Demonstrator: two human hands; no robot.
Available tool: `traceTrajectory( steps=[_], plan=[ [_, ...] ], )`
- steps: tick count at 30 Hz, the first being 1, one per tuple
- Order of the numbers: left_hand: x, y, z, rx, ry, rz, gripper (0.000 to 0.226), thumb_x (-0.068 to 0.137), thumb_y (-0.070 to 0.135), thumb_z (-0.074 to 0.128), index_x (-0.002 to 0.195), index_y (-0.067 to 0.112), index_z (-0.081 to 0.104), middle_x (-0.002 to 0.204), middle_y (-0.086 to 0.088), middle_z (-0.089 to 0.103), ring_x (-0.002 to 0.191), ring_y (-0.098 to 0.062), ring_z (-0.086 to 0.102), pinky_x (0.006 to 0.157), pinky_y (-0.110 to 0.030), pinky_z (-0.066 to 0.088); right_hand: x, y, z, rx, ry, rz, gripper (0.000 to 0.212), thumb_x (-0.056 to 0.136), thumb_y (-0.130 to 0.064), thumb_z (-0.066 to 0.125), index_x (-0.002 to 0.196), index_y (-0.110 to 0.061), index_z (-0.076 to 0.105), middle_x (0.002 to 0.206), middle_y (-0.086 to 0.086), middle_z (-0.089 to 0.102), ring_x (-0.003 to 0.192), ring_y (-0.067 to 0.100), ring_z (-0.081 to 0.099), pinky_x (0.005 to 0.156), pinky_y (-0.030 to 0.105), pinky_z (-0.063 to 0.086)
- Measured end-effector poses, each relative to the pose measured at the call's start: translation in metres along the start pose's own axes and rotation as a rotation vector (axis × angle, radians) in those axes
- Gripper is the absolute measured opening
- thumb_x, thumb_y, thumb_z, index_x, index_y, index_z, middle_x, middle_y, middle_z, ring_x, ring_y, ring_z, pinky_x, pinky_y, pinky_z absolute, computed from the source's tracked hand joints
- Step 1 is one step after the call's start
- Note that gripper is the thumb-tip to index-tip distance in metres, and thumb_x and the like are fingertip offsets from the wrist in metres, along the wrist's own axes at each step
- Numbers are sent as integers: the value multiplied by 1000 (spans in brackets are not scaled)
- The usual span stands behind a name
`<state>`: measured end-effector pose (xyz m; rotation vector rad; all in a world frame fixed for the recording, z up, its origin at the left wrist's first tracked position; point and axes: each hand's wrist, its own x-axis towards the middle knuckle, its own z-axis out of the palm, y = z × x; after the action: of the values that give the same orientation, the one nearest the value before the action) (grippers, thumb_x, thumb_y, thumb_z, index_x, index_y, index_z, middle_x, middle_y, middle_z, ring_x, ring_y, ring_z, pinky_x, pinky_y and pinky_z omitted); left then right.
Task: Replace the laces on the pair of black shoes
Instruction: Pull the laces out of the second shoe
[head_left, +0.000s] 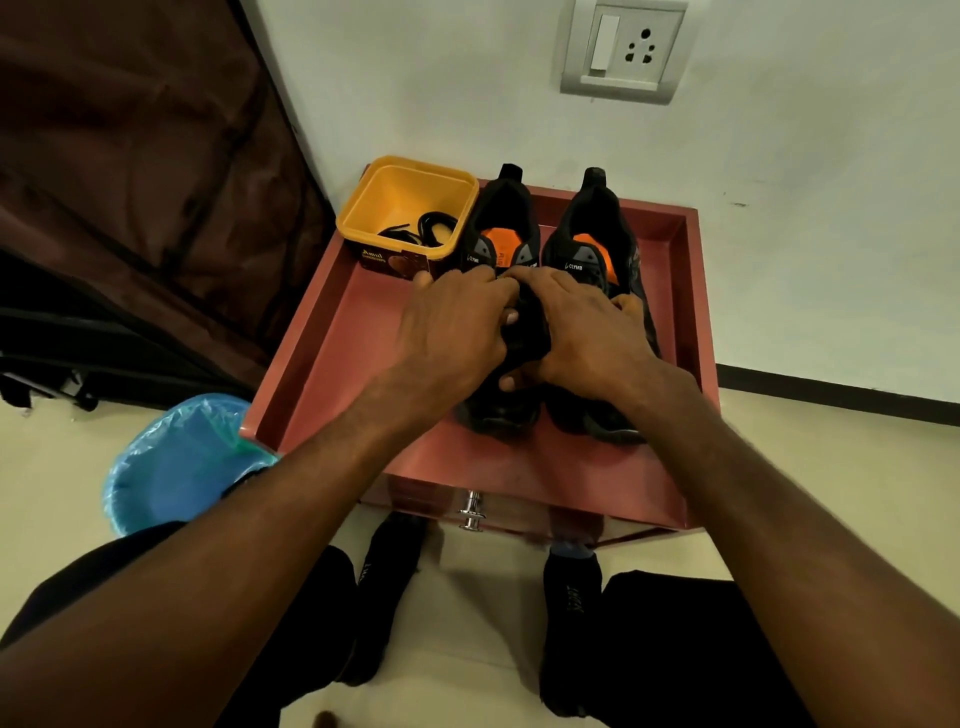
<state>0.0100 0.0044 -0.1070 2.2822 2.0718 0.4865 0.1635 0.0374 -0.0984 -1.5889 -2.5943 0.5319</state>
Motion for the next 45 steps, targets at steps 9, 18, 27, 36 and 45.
traceTrajectory(
  steps=[9,18,27,36,45],
  plan=[
    [19,-11,-36,-1134,194,-494,26,109,17,45,87,16,58,91,0,72,87,-21,72,61,-33,53,-1,1,-6,17,-41,50,122,59,-66,88,157,-43,18,163,-11,34,148,23,38,114,59,24],
    [1,-17,0,-129,-62,-114,29,94,36,70,120,24,63,110,8,65,112,-19,56,93,-40,37,2,-3,-2,9,-19,26,117,59,-66,87,154,-47,22,161,-13,36,145,22,42,111,59,27],
    [1,-3,-6,54,-39,-142,11,94,27,69,104,32,72,103,8,69,115,-20,49,88,-40,21,0,-2,-2,28,-17,23,116,58,-69,86,153,-50,23,161,-14,37,145,21,43,112,62,26],
    [14,-17,-40,-1267,477,-395,27,104,6,47,84,15,63,87,-2,74,74,-18,66,61,-36,56,-2,-2,-4,38,-24,41,118,59,-68,87,155,-45,22,163,-11,36,147,22,40,115,61,24],
    [8,-31,5,-527,33,-164,17,96,37,68,98,21,72,95,5,64,84,-7,62,69,-28,51,-1,-2,-2,23,-17,16,116,62,-67,86,155,-45,21,163,-11,36,145,23,43,112,61,27]
  ],
)
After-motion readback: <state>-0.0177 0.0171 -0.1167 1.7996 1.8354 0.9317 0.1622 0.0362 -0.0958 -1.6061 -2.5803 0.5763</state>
